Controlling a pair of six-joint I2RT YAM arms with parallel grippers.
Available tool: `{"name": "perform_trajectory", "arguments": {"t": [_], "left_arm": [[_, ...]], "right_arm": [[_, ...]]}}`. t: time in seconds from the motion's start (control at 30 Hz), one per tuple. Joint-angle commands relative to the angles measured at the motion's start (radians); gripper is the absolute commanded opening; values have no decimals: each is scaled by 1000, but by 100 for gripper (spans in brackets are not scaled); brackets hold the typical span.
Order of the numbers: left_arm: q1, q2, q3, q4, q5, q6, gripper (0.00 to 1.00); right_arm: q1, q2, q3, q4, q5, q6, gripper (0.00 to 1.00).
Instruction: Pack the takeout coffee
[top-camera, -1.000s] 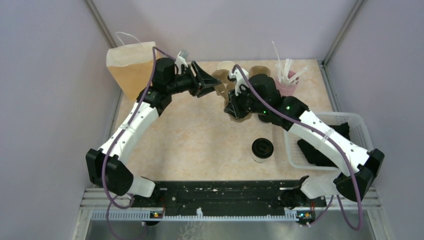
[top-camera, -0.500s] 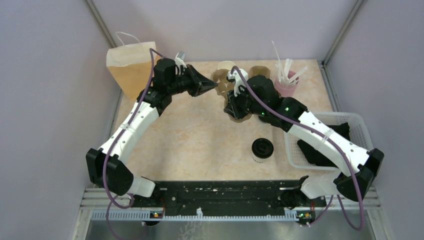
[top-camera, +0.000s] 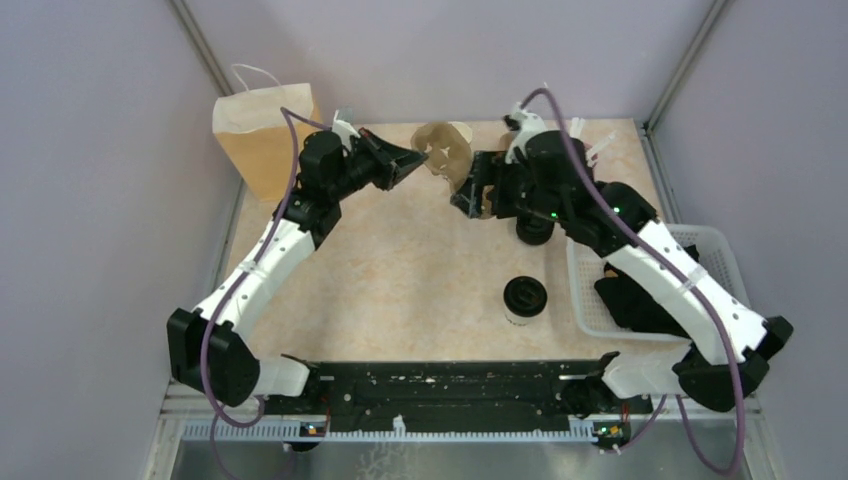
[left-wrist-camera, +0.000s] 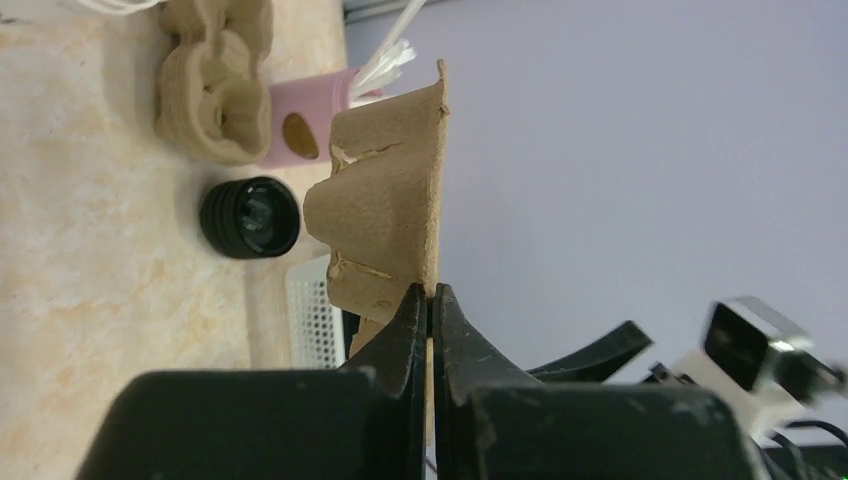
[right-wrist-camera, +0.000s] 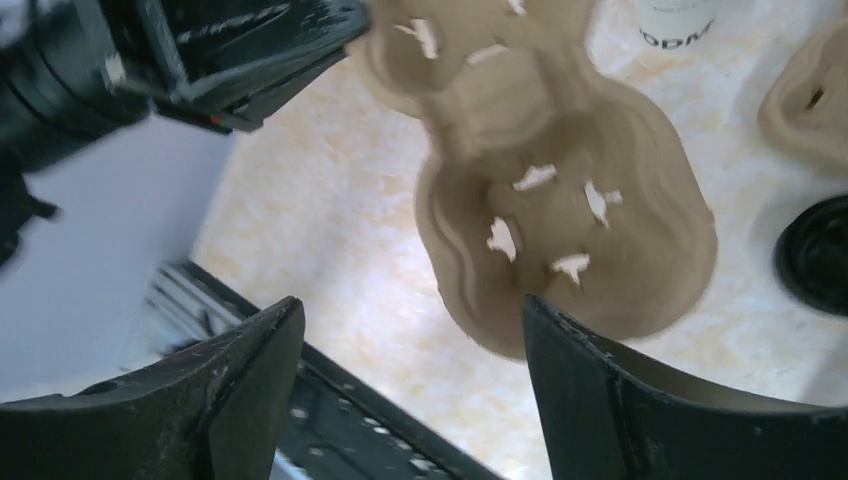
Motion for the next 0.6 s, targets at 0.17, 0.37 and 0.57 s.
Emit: {"name": "perform_trajectory", "arguments": {"t": [0.17, 0.37, 0.57], "left_arm": [[18, -115, -146, 422, -115, -170, 0], [17, -120, -216, 553, -126, -271, 0], [17, -119, -222, 593, -130, -294, 0]], "right_arm": [[-302, -337, -365, 311, -315, 568, 73], [-369, -345, -455, 542, -389, 653, 69], [-388, -302, -453, 600, -361, 687, 59]]}}
